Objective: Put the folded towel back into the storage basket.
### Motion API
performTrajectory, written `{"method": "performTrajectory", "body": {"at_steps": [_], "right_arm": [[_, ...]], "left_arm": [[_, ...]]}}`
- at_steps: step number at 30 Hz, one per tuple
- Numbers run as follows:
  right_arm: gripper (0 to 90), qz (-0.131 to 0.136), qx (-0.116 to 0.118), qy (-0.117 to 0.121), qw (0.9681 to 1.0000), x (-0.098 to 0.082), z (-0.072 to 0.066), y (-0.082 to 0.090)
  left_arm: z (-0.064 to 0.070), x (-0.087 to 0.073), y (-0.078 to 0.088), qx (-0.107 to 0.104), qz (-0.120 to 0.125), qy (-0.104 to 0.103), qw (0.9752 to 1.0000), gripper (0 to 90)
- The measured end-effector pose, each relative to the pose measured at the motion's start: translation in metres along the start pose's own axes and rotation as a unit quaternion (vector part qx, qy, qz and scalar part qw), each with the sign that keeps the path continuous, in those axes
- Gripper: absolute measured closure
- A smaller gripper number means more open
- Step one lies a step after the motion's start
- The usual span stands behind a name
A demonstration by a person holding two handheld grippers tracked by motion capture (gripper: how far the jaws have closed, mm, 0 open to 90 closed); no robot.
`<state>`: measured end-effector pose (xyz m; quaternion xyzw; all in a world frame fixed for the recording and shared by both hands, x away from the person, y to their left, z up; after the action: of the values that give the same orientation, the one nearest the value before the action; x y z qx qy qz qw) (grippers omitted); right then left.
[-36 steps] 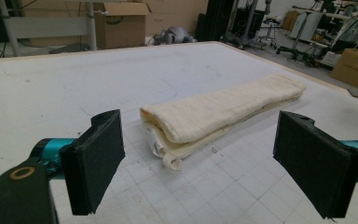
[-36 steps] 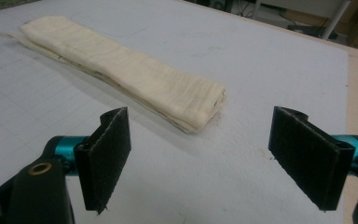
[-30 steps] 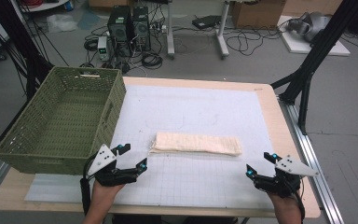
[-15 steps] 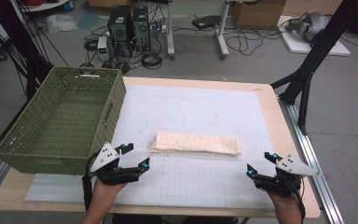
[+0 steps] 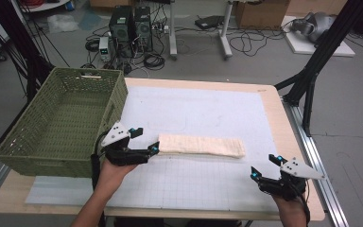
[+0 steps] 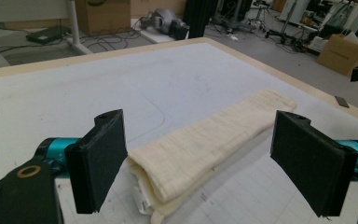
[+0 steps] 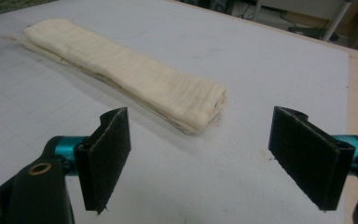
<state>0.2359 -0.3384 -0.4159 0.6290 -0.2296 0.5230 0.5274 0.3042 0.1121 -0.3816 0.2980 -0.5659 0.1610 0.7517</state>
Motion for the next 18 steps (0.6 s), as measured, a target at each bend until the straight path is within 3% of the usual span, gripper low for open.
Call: {"method": "performTrajectory", "body": {"at_steps": [5,7,8,9,13,18], "right_arm": [[19.4,-0.001,0.001,-0.003,1.0,0.0,-0.001,0.0],[19.3,-0.001,0.002,0.001,1.0,0.0,-0.001,-0.001],[19.3,-0.001,0.003,0.0,1.0,0.0,-0.001,-0.001],[19.3,-0.001,0.003,0.0,1.0,0.0,-0.001,-0.001],[19.4,-0.003,0.004,0.003,1.0,-0.001,-0.001,-0.001],[19.3,-0.004,0.005,0.002,1.0,-0.001,-0.001,-0.002]], "left_arm": [[-0.004,0.007,-0.015,0.006,-0.014,0.007,0.9999,19.5],[-0.006,0.006,-0.023,0.009,-0.026,0.009,0.9996,19.7],[-0.009,0.004,-0.03,0.021,-0.044,0.011,0.9988,20.1],[-0.009,0.004,-0.03,0.021,-0.044,0.011,0.9988,21.0],[-0.018,-0.004,-0.042,0.061,-0.093,0.008,0.9938,23.2],[-0.025,-0.011,-0.055,0.06,-0.12,0.019,0.9908,29.1]]}}
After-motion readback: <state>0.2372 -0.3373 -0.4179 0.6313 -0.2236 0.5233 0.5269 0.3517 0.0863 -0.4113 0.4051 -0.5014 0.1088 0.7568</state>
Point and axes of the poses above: each handheld gripper's, and its own axes: y roughly backward along the jaws, x roughly out of its top, z roughly to its right, the point moved 2 cm from there along -y, roughly forward along the jaws, and after that the axes turned 6 degrees about -x, right-handed, at the moved point
